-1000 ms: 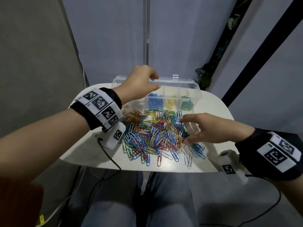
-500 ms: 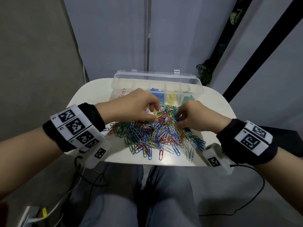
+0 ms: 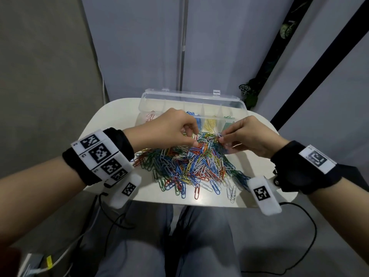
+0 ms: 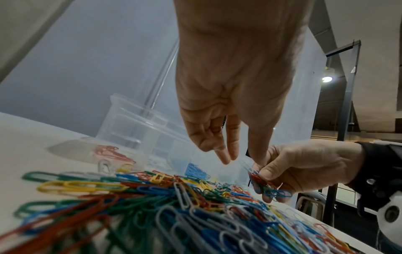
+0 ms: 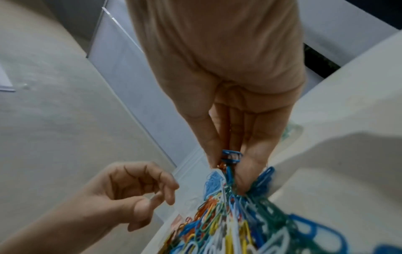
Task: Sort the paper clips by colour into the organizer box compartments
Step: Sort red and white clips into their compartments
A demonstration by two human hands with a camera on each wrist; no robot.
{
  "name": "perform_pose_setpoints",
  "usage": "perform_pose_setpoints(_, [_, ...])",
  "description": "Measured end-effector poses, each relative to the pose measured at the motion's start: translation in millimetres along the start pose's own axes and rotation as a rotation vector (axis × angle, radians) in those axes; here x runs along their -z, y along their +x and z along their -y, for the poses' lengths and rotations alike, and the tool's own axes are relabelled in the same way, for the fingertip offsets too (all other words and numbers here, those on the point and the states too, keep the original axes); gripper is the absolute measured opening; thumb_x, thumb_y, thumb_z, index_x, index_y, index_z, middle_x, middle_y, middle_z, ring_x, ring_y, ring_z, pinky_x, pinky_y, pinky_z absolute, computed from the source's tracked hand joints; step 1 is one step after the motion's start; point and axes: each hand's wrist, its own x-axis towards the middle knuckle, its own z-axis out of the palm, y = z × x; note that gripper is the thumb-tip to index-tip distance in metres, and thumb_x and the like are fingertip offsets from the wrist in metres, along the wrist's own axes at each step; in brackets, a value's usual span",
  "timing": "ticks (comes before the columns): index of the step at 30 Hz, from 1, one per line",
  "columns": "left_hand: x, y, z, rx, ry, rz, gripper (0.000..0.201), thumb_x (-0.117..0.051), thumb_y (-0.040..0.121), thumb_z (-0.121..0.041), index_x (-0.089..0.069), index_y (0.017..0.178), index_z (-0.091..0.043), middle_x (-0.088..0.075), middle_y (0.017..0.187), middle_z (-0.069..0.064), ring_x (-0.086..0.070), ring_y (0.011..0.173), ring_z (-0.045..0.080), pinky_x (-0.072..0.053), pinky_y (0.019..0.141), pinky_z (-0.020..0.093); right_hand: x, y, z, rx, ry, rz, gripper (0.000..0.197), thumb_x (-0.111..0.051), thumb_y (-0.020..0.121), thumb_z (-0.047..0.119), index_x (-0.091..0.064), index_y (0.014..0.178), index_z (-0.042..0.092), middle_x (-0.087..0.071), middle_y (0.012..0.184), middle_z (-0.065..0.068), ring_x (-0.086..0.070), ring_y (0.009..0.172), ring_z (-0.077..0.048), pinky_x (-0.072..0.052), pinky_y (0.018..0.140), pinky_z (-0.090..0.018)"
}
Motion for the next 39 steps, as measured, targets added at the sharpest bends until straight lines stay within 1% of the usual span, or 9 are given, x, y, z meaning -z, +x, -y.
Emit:
perform_pose_setpoints(6, [-4.2,5.1,-0.3,0.017,-0.033,-0.071,0.043,-0.079,0.077,-0.034,-0.067,0.116,-0.02,-0.068,0.091,-0.008,-0.051,0.064,-0.006,-0.034,0.061,0.007,-9.2,-0.8,2.3,-0.095,0.2,0.199,0.007,-0.063,0.084,-0.008,-0.067,0.084,-0.003,-0.069,0.082,-0.021,-0.071,0.076,-0.031,-0.061,0.067,-0.04])
perform_pose_setpoints(10, [-4.5,5.4,-2.4,0.025,-0.067,-0.053,0.055,-0.078,0.08,-0.031,-0.059,0.13,-0.022,-0.066,0.103,-0.006,-0.055,0.07,0.001,-0.036,0.063,0.001,-17.8,-1.9,6.0,-0.06,0.209,0.25,0.01,-0.06,0.086,-0.009,-0.069,0.087,-0.004,-0.07,0.082,-0.019,-0.07,0.073,-0.027,-0.061,0.064,-0.036])
perform_pose_setpoints(15, [-10.6,4.5,-1.0,0.08,-0.174,-0.028,0.023,-0.078,0.08,-0.014,-0.073,0.102,-0.013,-0.071,0.077,-0.001,-0.059,0.056,0.0,-0.047,0.053,0.011,-26.6,0.2,10.5,-0.024,0.254,0.271,0.013,-0.058,0.085,-0.013,-0.063,0.097,-0.016,-0.065,0.091,-0.027,-0.069,0.064,-0.024,-0.06,0.059,-0.031])
perform_pose_setpoints(20, [-11.3,2.1,8.1,0.141,-0.22,-0.067,0.008,-0.076,0.08,-0.003,-0.073,0.08,-0.01,-0.063,0.058,-0.008,-0.062,0.053,0.013,-0.054,0.049,0.024,-31.1,0.2,13.3,-0.057,0.314,0.265,0.008,-0.057,0.088,-0.009,-0.064,0.092,-0.01,-0.066,0.086,-0.027,-0.071,0.067,-0.029,-0.059,0.059,-0.033])
perform_pose_setpoints(22, [-9.9,1.0,11.0,0.161,-0.235,-0.073,0.007,-0.075,0.08,-0.004,-0.072,0.079,-0.011,-0.067,0.062,-0.001,-0.064,0.056,0.018,-0.055,0.052,0.028,-31.7,0.4,13.3,-0.059,0.332,0.272,0.009,-0.055,0.089,-0.01,-0.064,0.091,-0.007,-0.066,0.088,-0.027,-0.072,0.073,-0.031,-0.059,0.059,-0.033])
perform_pose_setpoints(25, [-8.7,-0.7,10.5,0.181,-0.294,-0.081,0.003,-0.074,0.083,-0.009,-0.072,0.083,-0.006,-0.069,0.067,0.009,-0.062,0.055,0.015,-0.053,0.051,0.026,-31.6,1.9,12.6,-0.043,0.326,0.268,0.016,-0.054,0.085,-0.017,-0.063,0.09,-0.006,-0.069,0.086,-0.024,-0.072,0.075,-0.029,-0.059,0.058,-0.031])
perform_pose_setpoints(30, [-9.2,-1.7,8.9,0.177,-0.308,-0.045,0.008,-0.076,0.081,-0.011,-0.072,0.086,-0.005,-0.066,0.064,0.001,-0.06,0.056,0.011,-0.052,0.048,0.023,-34.7,4.2,11.3,-0.014,0.319,0.224,0.021,-0.055,0.08,-0.023,-0.063,0.085,-0.005,-0.069,0.074,-0.019,-0.072,0.072,-0.028,-0.061,0.062,-0.033])
perform_pose_setpoints(36, [-10.1,-3.6,15.7,0.175,-0.243,-0.042,0.011,-0.079,0.079,-0.014,-0.073,0.086,-0.01,-0.069,0.07,0.0,-0.063,0.062,0.008,-0.056,0.058,0.027,-34.6,1.8,14.9,0.041,0.3,0.157,0.018,-0.06,0.078,-0.021,-0.062,0.079,-0.002,-0.067,0.065,-0.013,-0.071,0.063,-0.026,-0.061,0.057,-0.032])
perform_pose_setpoints(39, [-5.2,-8.2,17.1,0.121,-0.074,-0.011,0.019,-0.081,0.076,-0.024,-0.072,0.089,-0.014,-0.069,0.075,-0.007,-0.059,0.062,-0.001,-0.051,0.065,0.023,-27.1,-1.5,22.7,0.126,0.243,0.075,0.016,-0.064,0.077,-0.018,-0.063,0.08,-0.002,-0.066,0.065,-0.014,-0.067,0.058,-0.025,-0.059,0.053,-0.029])
